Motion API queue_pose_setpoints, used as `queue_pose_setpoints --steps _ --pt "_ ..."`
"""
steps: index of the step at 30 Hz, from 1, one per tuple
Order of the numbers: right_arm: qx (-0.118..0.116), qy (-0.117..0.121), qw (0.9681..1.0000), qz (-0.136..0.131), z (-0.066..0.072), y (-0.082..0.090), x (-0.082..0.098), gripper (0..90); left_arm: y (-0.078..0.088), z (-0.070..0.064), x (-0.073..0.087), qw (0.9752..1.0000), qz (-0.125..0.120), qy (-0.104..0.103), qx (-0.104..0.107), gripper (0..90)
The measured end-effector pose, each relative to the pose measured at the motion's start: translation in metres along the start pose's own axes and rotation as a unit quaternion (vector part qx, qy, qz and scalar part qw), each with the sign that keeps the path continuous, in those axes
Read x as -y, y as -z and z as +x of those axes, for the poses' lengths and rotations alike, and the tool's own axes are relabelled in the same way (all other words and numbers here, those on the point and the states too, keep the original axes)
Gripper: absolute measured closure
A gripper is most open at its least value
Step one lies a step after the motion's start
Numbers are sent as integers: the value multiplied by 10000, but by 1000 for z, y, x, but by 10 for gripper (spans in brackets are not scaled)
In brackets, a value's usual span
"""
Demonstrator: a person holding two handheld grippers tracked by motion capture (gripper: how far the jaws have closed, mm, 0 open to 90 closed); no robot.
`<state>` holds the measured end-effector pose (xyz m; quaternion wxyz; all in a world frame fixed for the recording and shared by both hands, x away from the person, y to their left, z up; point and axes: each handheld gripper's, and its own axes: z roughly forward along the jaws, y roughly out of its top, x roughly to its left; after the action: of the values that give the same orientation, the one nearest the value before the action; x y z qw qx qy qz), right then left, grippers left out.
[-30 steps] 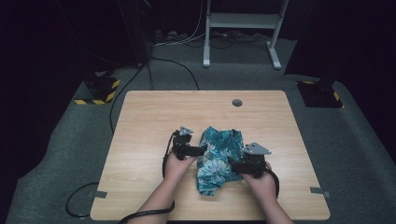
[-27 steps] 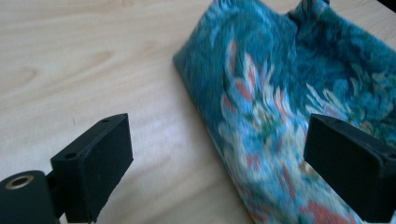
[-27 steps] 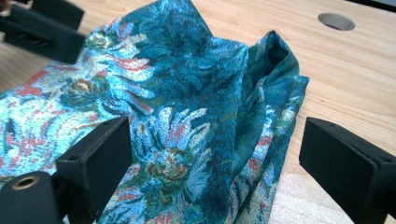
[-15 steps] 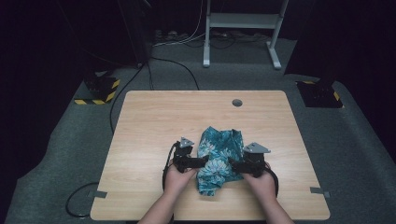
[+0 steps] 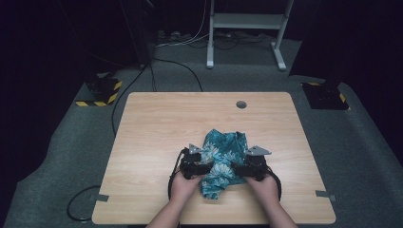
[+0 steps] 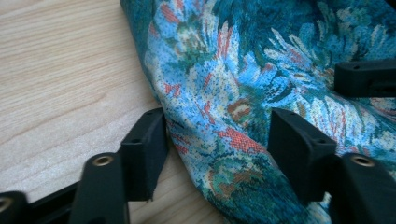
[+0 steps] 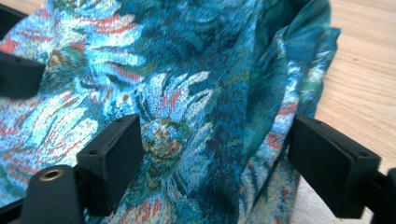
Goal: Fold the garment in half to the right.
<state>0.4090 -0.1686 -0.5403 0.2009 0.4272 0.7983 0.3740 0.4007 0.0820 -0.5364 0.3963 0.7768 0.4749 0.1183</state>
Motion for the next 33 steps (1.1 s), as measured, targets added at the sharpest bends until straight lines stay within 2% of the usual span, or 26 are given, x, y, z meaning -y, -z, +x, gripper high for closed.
queue_pose_setpoints --steps 2,5,8,11,16,18,21,24,26,30,33 --pt "13 36 10000 89 1 -2 1 274 1 -1 1 10000 -22 -45 -28 489" --pt "-101 -11 9999 35 3 0 2 425 2 -1 4 10000 -47 -64 -46 566" --pt "-141 -64 9999 39 7 2 2 560 4 -3 7 9998 -47 -166 -90 666" --pt "-195 -75 9998 38 13 3 2 608 8 -4 11 9997 -30 -189 -124 701" --pt "-294 1 9996 20 30 6 6 604 21 -1 21 9997 -16 -161 -184 702" --pt "-350 33 9994 12 37 8 8 594 28 1 28 9996 -28 -209 -209 699" --pt "-452 115 9989 9 48 11 11 570 40 4 39 9996 -82 -140 -226 675" --pt "-533 163 9984 54 55 13 13 495 48 9 44 9997 -109 -9 -217 569" --pt "-561 133 9983 25 55 15 11 450 52 15 42 9995 -212 81 -216 478" --pt "-500 64 9986 -133 47 23 2 417 57 24 25 9988 -406 169 -233 341" --pt "-334 105 9989 -322 41 29 -11 397 55 27 3 9981 -555 60 -269 304"
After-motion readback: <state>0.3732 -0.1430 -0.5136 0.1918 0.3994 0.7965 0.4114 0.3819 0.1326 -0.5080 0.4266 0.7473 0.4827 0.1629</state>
